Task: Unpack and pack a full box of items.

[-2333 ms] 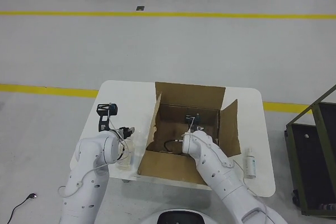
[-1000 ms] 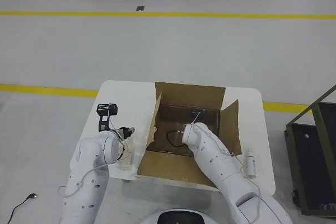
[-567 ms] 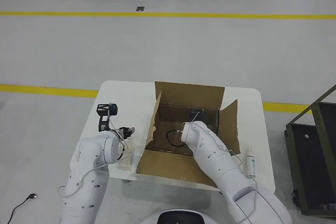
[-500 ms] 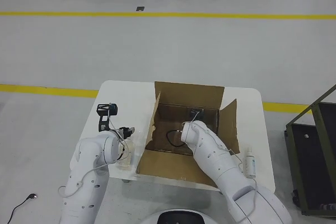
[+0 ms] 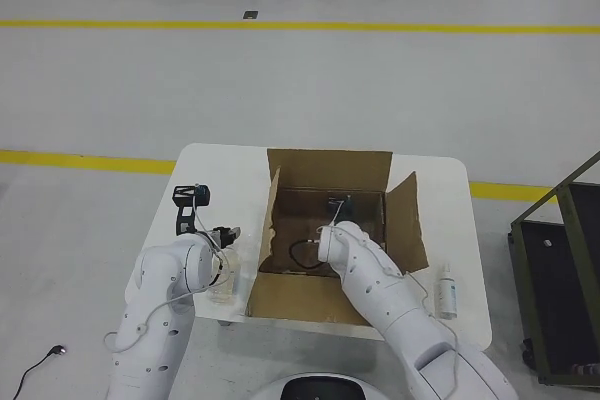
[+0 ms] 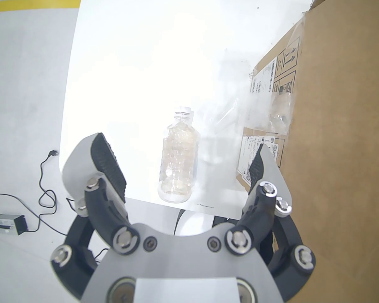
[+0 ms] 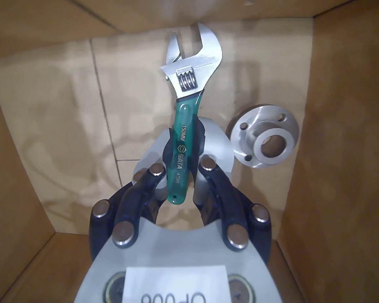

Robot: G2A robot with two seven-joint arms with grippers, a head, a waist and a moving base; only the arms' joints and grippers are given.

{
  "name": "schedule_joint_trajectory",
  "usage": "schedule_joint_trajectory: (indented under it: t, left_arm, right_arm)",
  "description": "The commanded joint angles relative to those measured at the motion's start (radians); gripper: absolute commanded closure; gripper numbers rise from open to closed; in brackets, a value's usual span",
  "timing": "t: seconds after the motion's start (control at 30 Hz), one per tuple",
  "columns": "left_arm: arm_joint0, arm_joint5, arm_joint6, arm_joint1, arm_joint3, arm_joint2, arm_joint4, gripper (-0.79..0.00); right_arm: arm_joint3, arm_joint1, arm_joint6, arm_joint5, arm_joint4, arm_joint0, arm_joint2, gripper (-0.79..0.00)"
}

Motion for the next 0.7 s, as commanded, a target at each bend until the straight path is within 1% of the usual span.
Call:
schedule_joint_trajectory:
  t: [0.0, 0.2, 0.37, 0.67]
  left_arm:
    - [0.000, 0.000, 0.000, 0.000, 0.000, 0.000, 0.000, -0.785]
    - [0.000, 0.000, 0.000, 0.000, 0.000, 0.000, 0.000, -0.785]
    - [0.000, 0.000, 0.000, 0.000, 0.000, 0.000, 0.000, -0.785]
    - [0.000, 0.000, 0.000, 0.000, 0.000, 0.000, 0.000, -0.785]
  right_arm:
    - [-0.052, 0.008, 0.020, -0.006, -0.030, -0.027, 0.000, 0.000]
    - [-0.227, 0.037, 0.102, -0.051, -0.132, -0.119, 0.006, 0.000]
    - [-0.376, 0.058, 0.145, -0.090, -0.225, -0.203, 0.012, 0.000]
    - [-0.743, 0.099, 0.124, -0.203, -0.325, -0.411, 0.072, 0.000]
